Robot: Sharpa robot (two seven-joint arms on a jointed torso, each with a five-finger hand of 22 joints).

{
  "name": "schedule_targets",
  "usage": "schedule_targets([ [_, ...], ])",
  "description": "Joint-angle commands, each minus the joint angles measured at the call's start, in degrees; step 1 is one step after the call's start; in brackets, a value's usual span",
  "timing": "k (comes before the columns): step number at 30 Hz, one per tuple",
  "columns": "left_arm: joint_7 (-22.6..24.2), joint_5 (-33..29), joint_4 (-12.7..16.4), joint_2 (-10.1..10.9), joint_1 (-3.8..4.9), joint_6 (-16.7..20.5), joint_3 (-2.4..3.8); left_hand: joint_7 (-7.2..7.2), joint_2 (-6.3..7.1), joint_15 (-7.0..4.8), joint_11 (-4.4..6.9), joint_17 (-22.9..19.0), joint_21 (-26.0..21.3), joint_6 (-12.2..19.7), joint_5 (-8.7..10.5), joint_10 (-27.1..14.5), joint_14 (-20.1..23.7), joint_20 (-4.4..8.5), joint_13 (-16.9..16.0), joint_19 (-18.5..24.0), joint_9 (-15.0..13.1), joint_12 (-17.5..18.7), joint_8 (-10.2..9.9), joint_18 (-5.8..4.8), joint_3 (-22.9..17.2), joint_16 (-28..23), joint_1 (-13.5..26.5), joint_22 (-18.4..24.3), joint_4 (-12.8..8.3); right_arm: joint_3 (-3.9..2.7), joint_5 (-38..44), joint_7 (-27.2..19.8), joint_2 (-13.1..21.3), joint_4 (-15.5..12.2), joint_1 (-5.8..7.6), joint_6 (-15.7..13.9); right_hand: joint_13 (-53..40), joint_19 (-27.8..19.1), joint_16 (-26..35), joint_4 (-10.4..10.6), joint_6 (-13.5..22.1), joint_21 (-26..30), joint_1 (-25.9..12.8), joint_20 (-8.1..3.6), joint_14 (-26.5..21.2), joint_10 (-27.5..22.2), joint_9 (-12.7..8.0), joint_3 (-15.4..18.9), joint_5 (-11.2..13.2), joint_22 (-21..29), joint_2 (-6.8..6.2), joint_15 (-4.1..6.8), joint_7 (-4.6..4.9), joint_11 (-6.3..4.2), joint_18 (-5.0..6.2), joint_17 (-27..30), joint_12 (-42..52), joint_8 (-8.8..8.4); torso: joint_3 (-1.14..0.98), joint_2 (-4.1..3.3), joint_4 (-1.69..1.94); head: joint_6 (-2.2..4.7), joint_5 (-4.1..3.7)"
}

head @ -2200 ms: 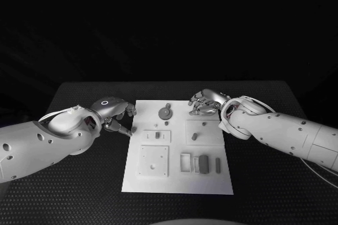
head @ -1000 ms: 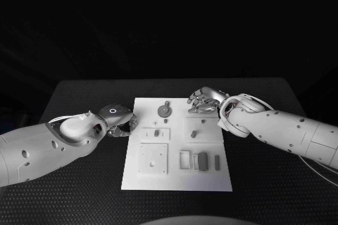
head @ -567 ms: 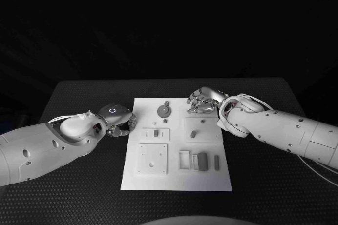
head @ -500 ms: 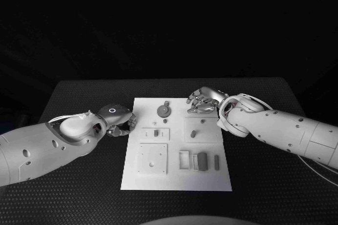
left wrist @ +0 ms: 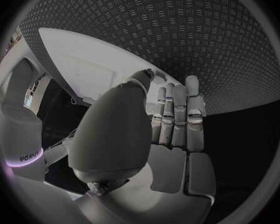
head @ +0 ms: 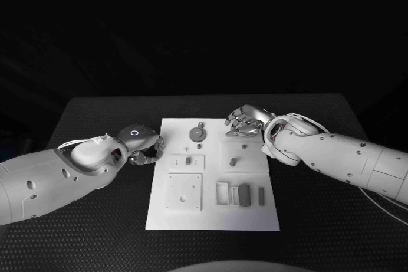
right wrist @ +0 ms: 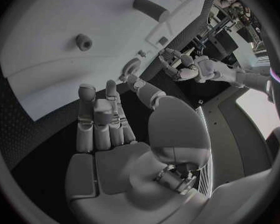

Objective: Assemble the parts on the task board

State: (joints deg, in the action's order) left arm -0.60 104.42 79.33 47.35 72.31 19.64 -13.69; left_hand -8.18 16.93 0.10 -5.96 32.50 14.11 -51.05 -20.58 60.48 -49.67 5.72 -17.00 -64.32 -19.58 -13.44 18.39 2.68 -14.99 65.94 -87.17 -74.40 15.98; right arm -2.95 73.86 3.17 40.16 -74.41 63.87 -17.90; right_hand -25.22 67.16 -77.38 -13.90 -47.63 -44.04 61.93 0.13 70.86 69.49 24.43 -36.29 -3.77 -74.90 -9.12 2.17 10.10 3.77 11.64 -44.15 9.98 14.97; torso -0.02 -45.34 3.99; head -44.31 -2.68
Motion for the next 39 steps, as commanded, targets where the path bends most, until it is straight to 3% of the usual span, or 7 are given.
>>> schedule_targets([
  [1, -0.2, -0.8, 0.1, -0.1, 0.01, 1.4, 0.05, -0.51, 0.1, 0.34, -0.56, 0.1, -0.4, 1.1, 0.12, 0.0, -0.3, -0.32, 0.1, -0.4, 0.2, 0.4, -0.7, 1.48, 0.2, -0.2, 0.4, -0.1, 0.0, -0.01, 0.0, -0.5, 0.0, 0.0, -0.04, 0.0, -0.1, 0.1, 0.2, 0.3, 0.0, 0.3, -0.6, -0.48, -0.2, 0.0, -0.1, -0.1, -0.1, -1.1, 0.13, 0.04, 0.36, 0.42, 3.36, 0.1, 0.2, 0.18, -0.01, 0.0, 0.01, 0.01, -0.01],
  [13, -0.9, -0.6, -0.1, -0.6, 0.01, -2.4, 0.04, -0.33, -0.12, 0.41, -0.52, 0.4, -0.6, 0.5, -0.49, 0.1, -0.4, -0.52, 0.0, -0.6, 0.0, 0.9, -0.4, 1.69, -0.8, -0.3, 0.2, -0.2, 0.1, -0.01, 0.0, -0.5, 0.0, -0.2, -0.04, -0.1, -0.1, 0.1, 0.2, 0.3, 0.0, 0.3, -0.6, -0.49, -0.2, 0.0, -0.1, -0.1, -0.1, -1.1, 0.13, 0.04, 0.36, 0.42, 3.36, 0.1, 0.2, 0.18, -0.07, 0.02, 0.03, 0.14, 0.08],
  [20, -1.1, -0.4, -0.2, -0.7, 0.01, -3.8, 0.04, 1.08, -0.63, -0.15, 0.46, 0.7, -0.7, -0.3, -0.53, 0.0, -0.4, -0.27, 0.0, -0.6, -0.3, 1.3, 0.0, 1.49, -2.0, -0.3, -0.2, -0.6, -0.1, -0.01, 0.0, -0.5, 0.0, -0.3, -0.04, -0.1, -0.1, 0.1, 0.2, 0.3, 0.0, 0.3, -0.6, -0.49, -0.2, 0.0, -0.1, -0.1, -0.1, -1.1, 0.13, 0.04, 0.36, 0.42, 3.36, 0.1, 0.2, 0.18, -0.06, 0.0, 0.03, 0.19, 0.06],
  [39, -2.5, -0.3, -0.9, -1.5, 0.01, -6.2, 0.04, 0.4, -0.95, -0.27, 0.44, 1.1, -1.0, 0.8, -1.08, -0.2, -0.2, 0.05, -0.1, -0.5, -0.1, 1.8, -0.7, 1.12, -3.3, -0.4, 0.2, -1.1, -0.2, -0.01, 0.0, -0.5, 0.0, -0.3, -0.04, -0.1, -0.1, 0.1, 0.2, 0.3, 0.0, 0.3, -0.6, -0.49, -0.2, 0.0, -0.1, -0.1, -0.1, -1.1, 0.12, 0.04, 0.36, 0.42, 3.36, 0.1, 0.2, 0.2, 0.01, -0.04, 0.01, -0.01, -0.12],
])
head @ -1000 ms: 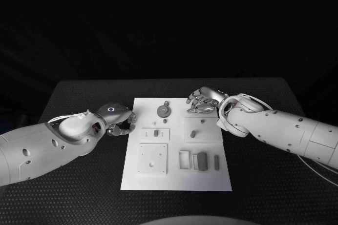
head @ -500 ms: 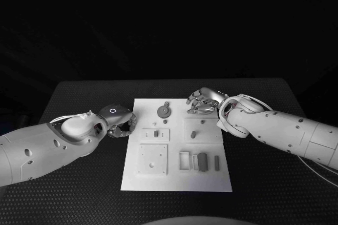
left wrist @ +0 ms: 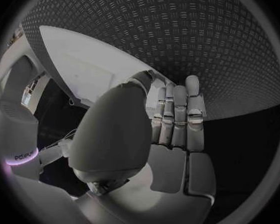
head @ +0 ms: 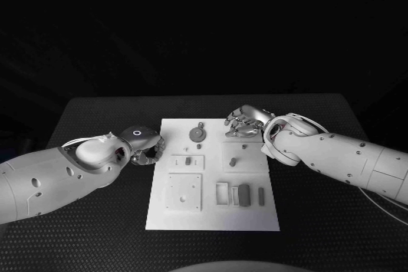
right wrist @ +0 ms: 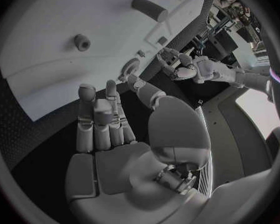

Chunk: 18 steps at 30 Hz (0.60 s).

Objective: Assemble the parts on the task board

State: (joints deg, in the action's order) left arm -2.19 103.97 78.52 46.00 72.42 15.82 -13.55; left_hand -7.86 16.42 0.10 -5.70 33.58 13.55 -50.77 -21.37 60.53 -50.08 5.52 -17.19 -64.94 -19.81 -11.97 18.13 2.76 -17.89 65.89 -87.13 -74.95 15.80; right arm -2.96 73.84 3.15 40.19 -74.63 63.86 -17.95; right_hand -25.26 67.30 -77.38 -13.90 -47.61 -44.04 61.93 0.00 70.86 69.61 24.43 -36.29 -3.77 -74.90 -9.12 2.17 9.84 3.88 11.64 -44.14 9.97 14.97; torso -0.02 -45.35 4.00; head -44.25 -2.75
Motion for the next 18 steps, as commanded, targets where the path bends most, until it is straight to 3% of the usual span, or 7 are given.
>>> schedule_targets([
  [1, -0.9, 0.1, -0.1, -0.1, -0.11, -2.5, -0.11, 0.04, -0.47, -0.26, 0.17, 0.1, -0.4, 0.5, -0.39, -0.3, 0.2, 0.26, 0.1, 0.1, 0.1, 0.4, -0.4, 1.02, -0.5, -0.4, 0.1, -0.6, -0.1, 0.0, 0.0, -0.5, 0.0, -0.1, -0.03, -0.1, -0.1, -0.1, 0.2, 0.3, 0.0, 0.3, -0.6, -0.36, -0.2, -0.1, -0.1, -0.1, -0.1, -1.1, 0.12, 0.04, 0.62, 0.3, 3.36, 0.1, 0.2, 0.2, 0.01, -0.03, 0.0, -0.12, -0.1],
  [11, -0.5, 0.1, 0.1, 0.0, -0.11, -3.8, -0.1, -0.24, -2.23, -0.31, 0.11, 0.5, -0.4, -0.3, -0.61, 1.0, 0.0, 0.36, -0.3, -0.1, -0.3, 0.2, 0.1, 1.02, -1.6, -0.2, -0.8, -1.0, -1.6, 0.0, 0.0, -0.6, 0.0, -0.1, -0.03, -0.1, -0.1, -0.1, 0.2, 0.3, 0.0, 0.3, -0.7, -0.36, -0.2, -0.1, -0.1, -0.1, -0.1, -1.1, 0.12, 0.04, 0.61, 0.3, 3.36, 0.1, 0.2, 0.21, 0.0, 0.03, 0.03, -0.12, -0.19],
  [18, -0.1, 0.0, 0.0, -0.3, -0.11, -4.6, -0.09, -0.43, -4.51, -0.43, 0.18, 0.8, -0.3, -1.7, -0.63, 2.8, -0.7, 0.47, -0.6, -0.6, -0.8, 0.3, 0.8, 1.13, -2.3, -0.1, -0.4, -1.2, -3.1, 0.0, 0.0, -0.6, 0.0, -0.1, -0.03, -0.1, -0.1, -0.1, 0.2, 0.3, 0.0, 0.3, -0.7, -0.36, -0.2, -0.1, -0.1, -0.1, -0.1, -1.1, 0.12, 0.04, 0.62, 0.3, 3.36, 0.1, 0.2, 0.22, -0.01, 0.02, 0.0, -0.09, -0.19],
])
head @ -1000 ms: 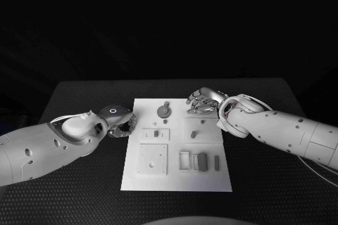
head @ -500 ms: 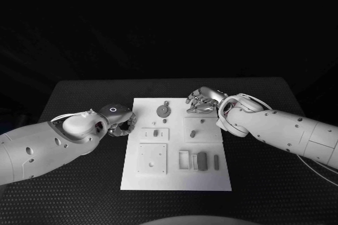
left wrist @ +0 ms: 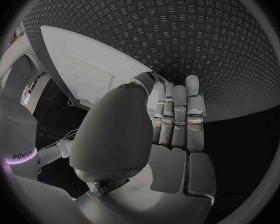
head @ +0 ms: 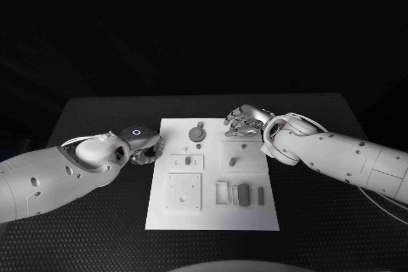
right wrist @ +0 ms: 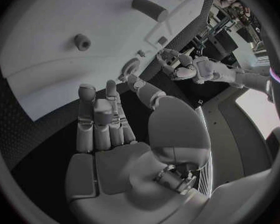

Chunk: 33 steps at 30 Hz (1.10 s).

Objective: Assemble the parts on the task board

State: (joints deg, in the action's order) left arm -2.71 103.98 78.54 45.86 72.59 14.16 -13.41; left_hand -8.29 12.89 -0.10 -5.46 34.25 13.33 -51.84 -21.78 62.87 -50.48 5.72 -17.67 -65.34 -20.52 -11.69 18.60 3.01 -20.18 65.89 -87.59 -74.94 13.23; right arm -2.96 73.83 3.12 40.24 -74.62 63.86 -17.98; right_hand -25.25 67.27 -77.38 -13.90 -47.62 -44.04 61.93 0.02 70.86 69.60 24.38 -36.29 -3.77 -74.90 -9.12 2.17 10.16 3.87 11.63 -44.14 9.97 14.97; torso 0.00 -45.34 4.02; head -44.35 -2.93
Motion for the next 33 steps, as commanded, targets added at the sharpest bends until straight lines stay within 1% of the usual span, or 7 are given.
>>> schedule_targets([
  [1, 0.5, -0.1, 0.0, -0.2, -0.28, -2.9, -0.24, 0.05, -1.29, -0.25, -0.04, 0.1, 0.0, -0.7, -0.22, 0.6, -0.3, 0.28, -0.1, -0.3, -0.1, 0.2, 0.4, 0.88, -0.1, -0.1, 0.1, -1.2, -0.7, 0.0, 0.0, -0.6, 0.0, -0.1, -0.03, -0.1, -0.1, 0.0, 0.2, 0.3, 0.0, 0.3, -0.7, -0.39, -0.2, -0.1, -0.1, -0.1, -0.1, -1.1, 0.12, 0.04, 0.3, 0.31, 3.37, 0.1, 0.2, 0.22, -0.02, 0.0, -0.02, 0.01, -0.01],
  [12, 0.6, -0.6, -0.1, -0.4, -0.28, -1.9, -0.23, 0.22, -1.58, -0.44, 0.16, 0.4, 0.2, -1.1, -0.28, 1.5, -0.9, 0.42, -0.2, -0.7, -0.2, 0.8, 0.5, 0.88, -0.3, -0.1, 1.3, -1.2, -2.2, 0.0, 0.0, -0.6, 0.0, -0.1, -0.03, -0.1, -0.1, -0.1, 0.2, 0.4, 0.0, 0.3, -0.7, -0.38, -0.2, -0.1, -0.1, -0.1, -0.1, -1.1, 0.11, 0.04, 0.3, 0.31, 3.37, 0.1, 0.2, 0.23, -0.08, 0.01, -0.01, 0.02, -0.11],
  [20, 0.2, -0.7, -0.3, -0.7, -0.28, -1.6, -0.23, 0.16, 0.47, -0.64, 0.27, 0.7, 0.6, -1.9, -0.32, 2.9, -1.4, 0.7, -0.7, -1.3, -0.3, 1.3, 0.6, 0.93, -1.2, -0.1, 4.8, -1.2, -1.8, 0.0, 0.0, -0.6, 0.1, -0.2, -0.03, -0.2, -0.1, -0.1, 0.2, 0.4, 0.0, 0.3, -0.7, -0.38, -0.2, -0.1, -0.1, -0.1, -0.1, -1.1, 0.11, 0.04, 0.3, 0.31, 3.37, 0.1, 0.2, 0.23, -0.08, 0.0, -0.02, 0.04, -0.16],
  [22, 0.4, -1.3, -0.3, -0.7, -0.28, -1.5, -0.23, 0.02, -0.22, -0.68, 0.27, 0.8, 0.7, -2.2, -0.78, 3.4, -1.7, 0.75, -0.9, -1.5, -0.4, 1.4, 0.7, 1.0, -1.8, 0.0, 5.0, -1.2, -1.7, 0.0, 0.0, -0.6, 0.1, -0.2, -0.03, -0.1, -0.1, -0.1, 0.2, 0.4, 0.0, 0.3, -0.7, -0.38, -0.2, -0.1, -0.1, -0.1, -0.1, -1.1, 0.12, 0.04, 0.3, 0.31, 3.37, 0.1, 0.2, 0.24, -0.11, -0.01, -0.02, 0.05, -0.16],
  [24, 0.6, -1.7, -0.2, -0.7, -0.27, -1.5, -0.23, -0.04, -0.98, -0.69, 0.25, 0.9, 0.8, -2.4, -3.38, 3.6, -1.9, 0.75, -1.0, -1.6, -0.4, 1.7, 0.7, 1.05, -2.7, -0.1, 5.7, -1.3, -1.5, 0.0, 0.0, -0.6, 0.1, -0.2, -0.03, -0.2, -0.1, -0.1, 0.2, 0.4, 0.0, 0.3, -0.7, -0.38, -0.2, -0.1, -0.1, -0.1, -0.1, -1.1, 0.12, 0.04, 0.3, 0.31, 3.37, 0.1, 0.2, 0.24, -0.11, 0.0, -0.01, 0.09, -0.19],
  [29, 1.1, -2.8, -0.1, -0.7, -0.27, -1.9, -0.22, -0.03, -3.49, -0.64, 0.21, 1.1, 0.9, -2.3, -4.0, 3.7, -1.9, 0.71, -1.1, -1.5, -0.4, 2.3, 0.6, 1.07, -3.5, -0.2, 6.8, -1.3, -1.5, 0.0, 0.0, -0.6, 0.2, -0.2, -0.03, -0.1, -0.1, -0.1, 0.2, 0.4, 0.0, 0.3, -0.8, -0.38, -0.3, -0.1, -0.1, -0.1, -0.1, -1.1, 0.12, 0.04, 0.3, 0.31, 3.37, 0.1, 0.3, 0.24, -0.1, 0.01, -0.02, 0.15, -0.19],
  [33, 1.3, -2.8, 0.0, -0.8, -0.27, -2.3, -0.22, -0.02, -4.76, -0.63, 0.19, 1.2, 1.0, -2.2, -4.38, 3.7, -1.8, 0.7, -1.1, -1.4, -0.4, 2.6, 0.6, 1.11, -4.1, -0.3, 7.0, -1.3, -1.9, 0.0, 0.0, -0.6, 0.2, -0.2, -0.03, -0.1, -0.1, -0.1, 0.2, 0.4, 0.0, 0.3, -0.8, -0.38, -0.3, -0.1, -0.1, -0.1, -0.1, -1.1, 0.13, 0.04, 0.3, 0.31, 3.37, 0.1, 0.3, 0.24, -0.07, 0.0, 0.0, 0.13, -0.23],
])
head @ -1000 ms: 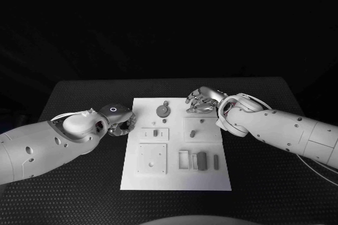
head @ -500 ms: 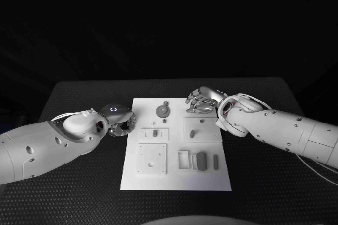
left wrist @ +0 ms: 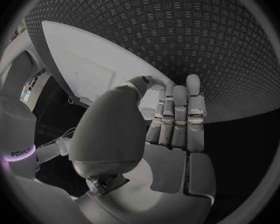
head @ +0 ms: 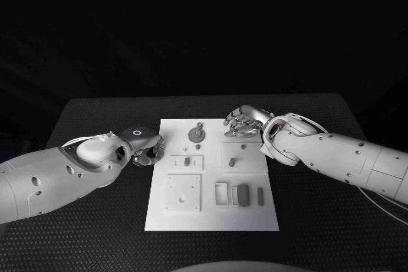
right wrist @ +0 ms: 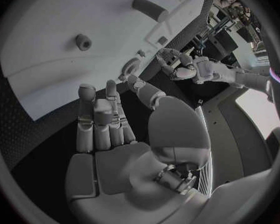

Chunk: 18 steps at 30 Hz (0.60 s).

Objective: Assemble the parts on the task board

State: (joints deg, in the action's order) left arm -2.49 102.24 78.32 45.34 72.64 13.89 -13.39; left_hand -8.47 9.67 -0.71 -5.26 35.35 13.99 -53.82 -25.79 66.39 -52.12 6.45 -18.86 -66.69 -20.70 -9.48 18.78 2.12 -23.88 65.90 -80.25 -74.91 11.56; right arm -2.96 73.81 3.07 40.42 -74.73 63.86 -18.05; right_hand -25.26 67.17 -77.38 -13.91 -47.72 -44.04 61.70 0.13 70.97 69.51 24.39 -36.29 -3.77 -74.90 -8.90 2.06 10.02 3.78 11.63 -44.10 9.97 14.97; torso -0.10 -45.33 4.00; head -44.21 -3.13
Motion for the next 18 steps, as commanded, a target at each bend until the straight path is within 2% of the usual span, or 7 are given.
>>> schedule_targets([
  [1, 1.1, -1.1, 0.2, -0.3, -0.32, -2.0, -0.24, 0.15, -1.87, -0.01, 0.0, 0.1, 0.3, -0.2, -0.43, 0.2, -0.1, -0.03, 0.0, 0.0, -0.3, 0.5, 0.4, 2.01, -0.5, -0.3, -0.4, -1.3, -0.4, 0.0, 0.0, -0.5, 0.0, -0.1, -0.03, -0.1, -0.1, 0.0, 0.2, 0.4, 0.1, 0.3, -0.6, -0.48, -0.4, 0.0, -0.1, -0.1, -0.1, -1.1, -0.1, 0.15, 0.44, 0.41, 3.37, 0.1, 0.3, 0.24, 0.02, -0.01, 0.01, -0.01, -0.03],
  [6, 1.0, -1.1, 0.2, -0.3, -0.32, -2.1, -0.24, 0.12, -3.38, 0.04, -0.05, 0.3, 0.5, -0.1, -0.72, 0.2, 0.0, -0.09, -0.1, 0.3, -0.3, 0.9, 0.3, 2.01, -1.6, -0.3, -0.1, -1.3, -1.5, 0.0, -0.1, -0.5, 0.1, -0.1, -0.03, -0.1, -0.1, 0.0, 0.2, 0.5, 0.1, 0.3, -0.6, -0.47, -0.4, 0.0, -0.1, -0.1, -0.1, -1.1, -0.09, 0.15, 0.44, 0.41, 3.37, 0.1, 0.3, 0.25, 0.05, 0.0, 0.02, -0.03, -0.09],
  [8, 1.0, -1.1, 0.3, -0.2, -0.32, -2.0, -0.24, 0.1, -1.94, 0.03, -0.04, 0.4, 0.6, -0.2, 4.45, 0.5, -0.1, -0.1, -0.3, 0.2, -0.3, 1.4, 0.2, 1.99, -7.4, -0.5, 0.4, -1.3, -1.3, 0.0, -0.1, -0.5, 0.1, -0.1, -0.03, 0.0, -0.1, 0.0, 0.2, 0.5, 0.1, 0.3, -0.6, -0.47, -0.4, 0.0, -0.1, -0.1, -0.1, -1.1, -0.09, 0.15, 0.44, 0.41, 3.37, 0.1, 0.3, 0.25, 0.06, 0.01, 0.03, -0.05, -0.09],
  [11, 0.9, -1.1, 0.2, -0.2, -0.32, -1.9, -0.24, 0.05, -1.85, 0.04, -0.11, 0.6, 1.0, -0.2, 4.74, 0.6, -0.1, -0.11, -0.5, 0.2, -0.4, 1.7, 0.1, 1.99, -9.6, -0.5, 1.9, -1.4, -2.2, 0.0, -0.1, -0.5, 0.1, -0.1, -0.03, -0.1, -0.1, 0.0, 0.2, 0.5, 0.1, 0.3, -0.6, -0.47, -0.4, 0.0, -0.1, -0.1, -0.1, -1.1, -0.09, 0.15, 0.44, 0.41, 3.37, 0.1, 0.3, 0.25, 0.07, 0.02, 0.03, -0.01, -0.09],
  [18, 0.8, -1.1, 0.2, -0.3, -0.31, -1.8, -0.24, -0.15, -2.19, 0.16, -0.19, 0.8, 1.3, 0.1, 4.78, 0.5, -0.1, -0.19, -0.8, 0.4, -0.5, 2.2, 0.0, 2.03, -11.9, -0.6, 4.2, -1.4, -3.5, 0.0, -0.1, -0.5, 0.1, -0.1, -0.03, 0.0, -0.1, 0.0, 0.2, 0.5, 0.1, 0.3, -0.6, -0.47, -0.4, 0.0, -0.1, -0.1, -0.1, -1.1, -0.09, 0.15, 0.44, 0.41, 3.37, 0.1, 0.3, 0.25, 0.09, 0.0, 0.03, 0.04, -0.05],
])
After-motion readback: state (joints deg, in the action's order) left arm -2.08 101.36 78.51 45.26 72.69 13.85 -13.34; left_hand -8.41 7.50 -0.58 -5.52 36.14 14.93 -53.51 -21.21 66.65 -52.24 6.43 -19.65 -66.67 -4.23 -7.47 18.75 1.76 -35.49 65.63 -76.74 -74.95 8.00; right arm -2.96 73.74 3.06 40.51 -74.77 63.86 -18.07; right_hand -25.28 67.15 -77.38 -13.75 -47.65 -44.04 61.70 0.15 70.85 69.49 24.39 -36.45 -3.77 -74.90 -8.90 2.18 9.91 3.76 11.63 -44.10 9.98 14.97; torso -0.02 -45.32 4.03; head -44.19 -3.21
